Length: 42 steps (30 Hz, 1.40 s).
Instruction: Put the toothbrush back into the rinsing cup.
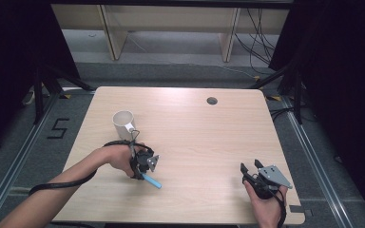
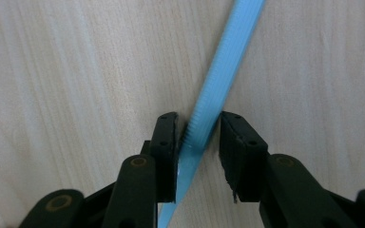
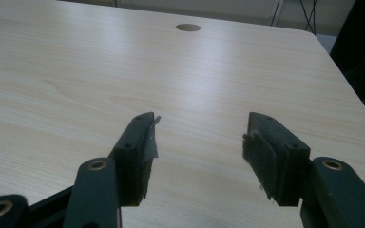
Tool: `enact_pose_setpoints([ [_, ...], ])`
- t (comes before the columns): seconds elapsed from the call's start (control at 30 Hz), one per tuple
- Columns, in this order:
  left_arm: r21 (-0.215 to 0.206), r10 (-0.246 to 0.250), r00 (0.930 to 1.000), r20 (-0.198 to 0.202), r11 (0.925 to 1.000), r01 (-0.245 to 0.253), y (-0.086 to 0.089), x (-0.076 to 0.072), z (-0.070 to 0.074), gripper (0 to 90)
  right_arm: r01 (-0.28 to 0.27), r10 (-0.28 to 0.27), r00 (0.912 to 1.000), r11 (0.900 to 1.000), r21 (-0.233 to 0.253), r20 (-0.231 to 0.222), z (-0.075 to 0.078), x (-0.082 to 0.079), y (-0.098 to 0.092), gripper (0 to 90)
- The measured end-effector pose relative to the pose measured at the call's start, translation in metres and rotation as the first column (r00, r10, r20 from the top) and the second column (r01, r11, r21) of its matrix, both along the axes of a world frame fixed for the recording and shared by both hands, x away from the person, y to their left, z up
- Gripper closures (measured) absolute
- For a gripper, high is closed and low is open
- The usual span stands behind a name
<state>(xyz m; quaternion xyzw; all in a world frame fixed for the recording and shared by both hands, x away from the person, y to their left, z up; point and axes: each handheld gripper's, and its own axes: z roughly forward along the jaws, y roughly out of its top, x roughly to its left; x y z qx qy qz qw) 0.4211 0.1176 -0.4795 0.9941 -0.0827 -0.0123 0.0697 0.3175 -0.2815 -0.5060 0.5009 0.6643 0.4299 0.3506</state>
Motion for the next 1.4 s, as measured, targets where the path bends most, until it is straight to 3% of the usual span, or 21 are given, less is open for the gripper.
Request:
enact_pose_setpoints([
  [0.13, 0.000, 0.006, 1.0000, -0.004, 1.0000, -0.006, 0.0003, 0.0011, 0.0000, 68.1, 0.016, -0.015, 0.9996, 0.999, 0.034, -0.025, 0.0002, -0.0019, 0.0027, 44.7],
  [0.23, 0.004, 0.018, 0.9998, -0.002, 0.9998, -0.018, -0.0005, 0.0012, 0.0000, 69.0, 0.003, -0.003, 1.0000, 1.000, 0.014, 0.000, -0.0002, -0.0003, 0.0016, 44.7],
  [0.3, 0.008, 0.021, 0.9998, -0.001, 0.9998, -0.021, -0.0010, 0.0012, 0.0001, 69.5, -0.001, 0.002, 0.9998, 1.000, 0.020, -0.019, 0.0010, -0.0016, 0.0020, 44.6],
  [0.33, 0.013, 0.023, 0.9997, 0.002, 0.9996, -0.023, -0.0016, 0.0013, 0.0001, 70.9, -0.002, 0.002, 1.0000, 1.000, 0.005, -0.005, 0.0018, -0.0015, 0.0005, 44.6],
  [0.43, 0.049, 0.019, 0.9996, 0.019, 0.9986, -0.020, -0.0037, 0.0016, 0.0013, 72.5, 0.000, 0.001, 0.9998, 1.000, -0.010, 0.018, 0.0022, -0.0010, -0.0011, 44.6],
  [0.47, 0.058, 0.022, 0.9996, 0.019, 0.9980, -0.023, -0.0043, 0.0012, 0.0013, 73.6, 0.002, -0.002, 1.0000, 1.000, 0.004, -0.005, 0.0031, -0.0023, -0.0005, 44.6],
  [0.73, 0.085, 0.036, 0.9989, 0.031, 0.9956, -0.039, -0.0066, -0.0014, 0.0014, 77.7, 0.000, 0.000, 1.0000, 1.000, 0.004, -0.004, 0.0032, -0.0024, -0.0008, 44.6],
  [1.27, 0.066, 0.033, 0.9989, 0.034, 0.9972, -0.035, -0.0022, -0.0027, 0.0016, 78.5, -0.002, 0.002, 1.0000, 1.000, 0.013, -0.006, 0.0031, -0.0022, -0.0007, 44.6],
  [1.4, 0.069, 0.028, 0.9989, 0.037, 0.9971, -0.030, -0.0020, -0.0026, 0.0016, 78.6, -0.001, 0.001, 1.0000, 1.000, -0.022, 0.008, 0.0024, -0.0011, -0.0019, 44.6],
])
